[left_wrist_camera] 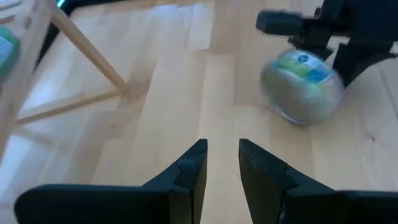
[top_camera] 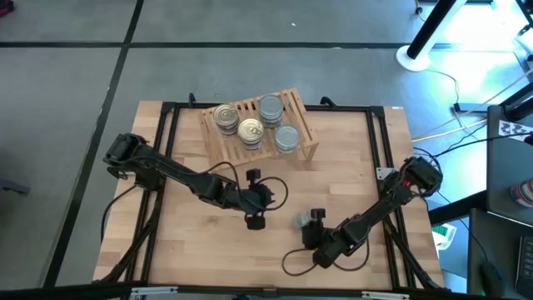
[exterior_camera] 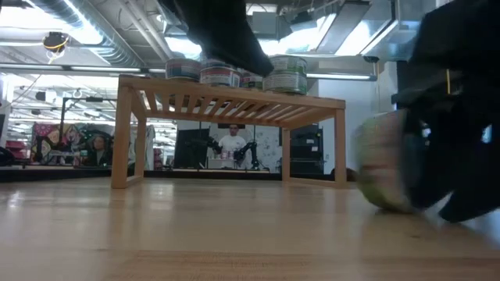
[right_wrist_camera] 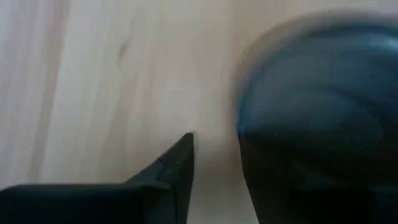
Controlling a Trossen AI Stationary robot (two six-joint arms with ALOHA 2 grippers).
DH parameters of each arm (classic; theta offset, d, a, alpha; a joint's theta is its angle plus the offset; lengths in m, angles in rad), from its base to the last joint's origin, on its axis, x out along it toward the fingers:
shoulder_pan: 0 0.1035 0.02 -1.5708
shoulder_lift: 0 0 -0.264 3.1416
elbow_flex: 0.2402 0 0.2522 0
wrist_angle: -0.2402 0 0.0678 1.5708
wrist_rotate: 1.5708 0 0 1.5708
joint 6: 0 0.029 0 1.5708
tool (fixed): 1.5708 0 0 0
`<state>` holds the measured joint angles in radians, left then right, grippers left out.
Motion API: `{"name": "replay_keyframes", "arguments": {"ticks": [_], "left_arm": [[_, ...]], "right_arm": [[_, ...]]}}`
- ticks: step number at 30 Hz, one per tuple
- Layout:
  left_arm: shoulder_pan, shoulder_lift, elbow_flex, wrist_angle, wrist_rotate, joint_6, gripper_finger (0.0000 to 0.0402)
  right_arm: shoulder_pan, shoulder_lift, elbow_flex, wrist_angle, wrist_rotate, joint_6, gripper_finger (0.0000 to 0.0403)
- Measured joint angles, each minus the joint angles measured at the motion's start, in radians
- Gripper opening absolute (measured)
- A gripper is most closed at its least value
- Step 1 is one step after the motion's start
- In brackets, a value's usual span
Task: Stack canned seafood by type on shelf
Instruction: Stack the green tuna can on top of the green tuna can on the shelf
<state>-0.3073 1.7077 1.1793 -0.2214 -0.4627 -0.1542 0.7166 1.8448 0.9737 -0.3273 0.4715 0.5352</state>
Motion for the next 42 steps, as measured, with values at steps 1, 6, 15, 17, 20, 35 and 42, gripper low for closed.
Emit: {"name": "replay_keyframes", "arguments": {"ticks": [1,6,15,17,20,35,42], "left_arm": [[0.0,0.01,0.0,0.003,0.004,-0.002,0.0088],[0.0,0.055,0.0,0.052,0.015,-0.003,0.0088],[-0.003,0.094,0.0,0.106,0.144,0.016,0.0088],[-0.009,0.093,0.0,0.109,0.19,0.027,0.0088],[-0.023,0.093,0.0,0.108,0.22,0.029,0.0096],[-0.126,0.092,0.0,0.033,0.304,-0.354,0.0236],[-0.175,0.099,0.0,0.002,0.27,-0.477,0.0237]], "right_arm": [[0.003,0.003,0.0,0.003,-0.004,-0.003,0.0131],[-0.002,0.013,0.003,0.014,-0.016,0.0,0.0131],[-0.002,0.015,0.003,0.026,0.008,-0.016,0.0131],[-0.003,0.015,0.003,0.029,0.013,-0.015,0.0131],[-0.003,0.015,0.003,0.035,0.019,-0.016,0.0131],[-0.005,0.017,0.002,0.102,0.014,-0.016,0.0131],[-0.004,0.017,0.002,0.103,0.014,-0.016,0.0131]]}}
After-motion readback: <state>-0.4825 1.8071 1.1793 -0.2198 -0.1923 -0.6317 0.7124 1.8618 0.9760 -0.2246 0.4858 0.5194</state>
